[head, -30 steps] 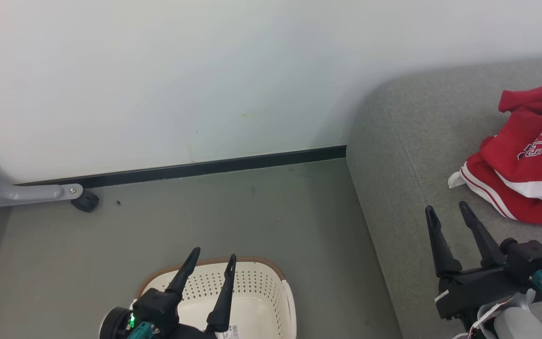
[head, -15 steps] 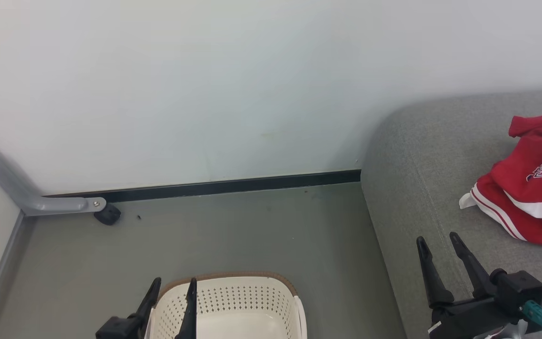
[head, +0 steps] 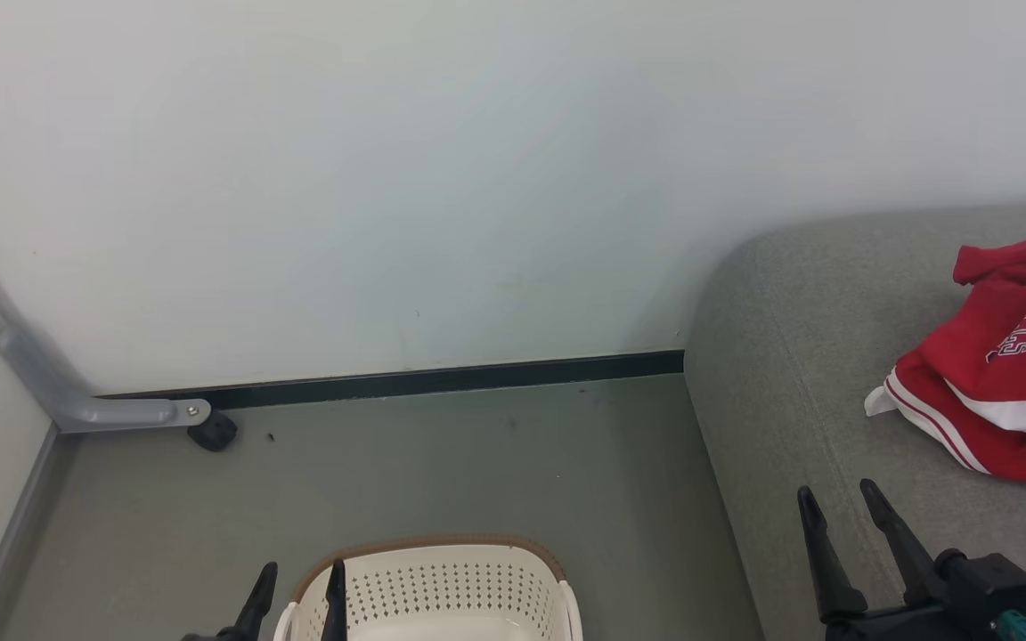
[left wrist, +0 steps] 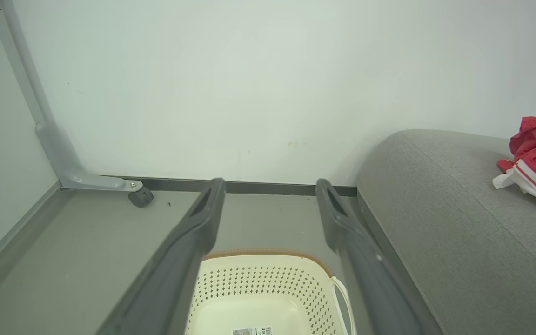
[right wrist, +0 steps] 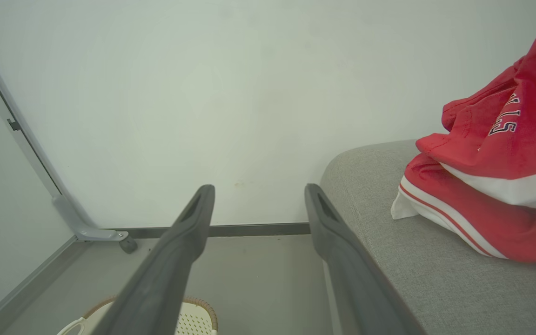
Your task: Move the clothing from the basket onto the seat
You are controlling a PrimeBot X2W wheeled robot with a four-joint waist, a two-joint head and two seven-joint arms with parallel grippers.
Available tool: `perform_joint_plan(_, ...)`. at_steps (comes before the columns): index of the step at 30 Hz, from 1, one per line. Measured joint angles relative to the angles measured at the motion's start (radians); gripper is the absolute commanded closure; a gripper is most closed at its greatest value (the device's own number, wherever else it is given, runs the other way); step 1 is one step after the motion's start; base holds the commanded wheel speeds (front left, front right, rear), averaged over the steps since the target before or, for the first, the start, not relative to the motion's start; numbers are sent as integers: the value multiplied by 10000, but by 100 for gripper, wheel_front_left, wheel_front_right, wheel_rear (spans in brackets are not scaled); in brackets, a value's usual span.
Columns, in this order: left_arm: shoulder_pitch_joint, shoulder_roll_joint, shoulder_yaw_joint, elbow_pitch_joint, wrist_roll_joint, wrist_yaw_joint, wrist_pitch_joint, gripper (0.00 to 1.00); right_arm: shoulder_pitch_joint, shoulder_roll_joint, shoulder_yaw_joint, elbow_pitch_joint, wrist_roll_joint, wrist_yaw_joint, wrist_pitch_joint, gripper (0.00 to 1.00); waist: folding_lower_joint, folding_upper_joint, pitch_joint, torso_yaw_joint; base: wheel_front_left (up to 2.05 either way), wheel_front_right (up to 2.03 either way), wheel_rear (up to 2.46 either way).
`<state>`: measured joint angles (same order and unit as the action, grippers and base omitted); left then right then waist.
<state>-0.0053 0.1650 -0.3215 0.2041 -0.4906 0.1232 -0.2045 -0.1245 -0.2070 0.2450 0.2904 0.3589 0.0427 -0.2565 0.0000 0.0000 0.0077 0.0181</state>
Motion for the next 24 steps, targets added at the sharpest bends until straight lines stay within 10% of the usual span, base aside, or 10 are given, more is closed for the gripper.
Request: perform_joint_plan(24,139,-157,221,-146,186,2,4,0,347,-21,46,-594,0,-163,186,0,0,-1,61,32,0,0,0)
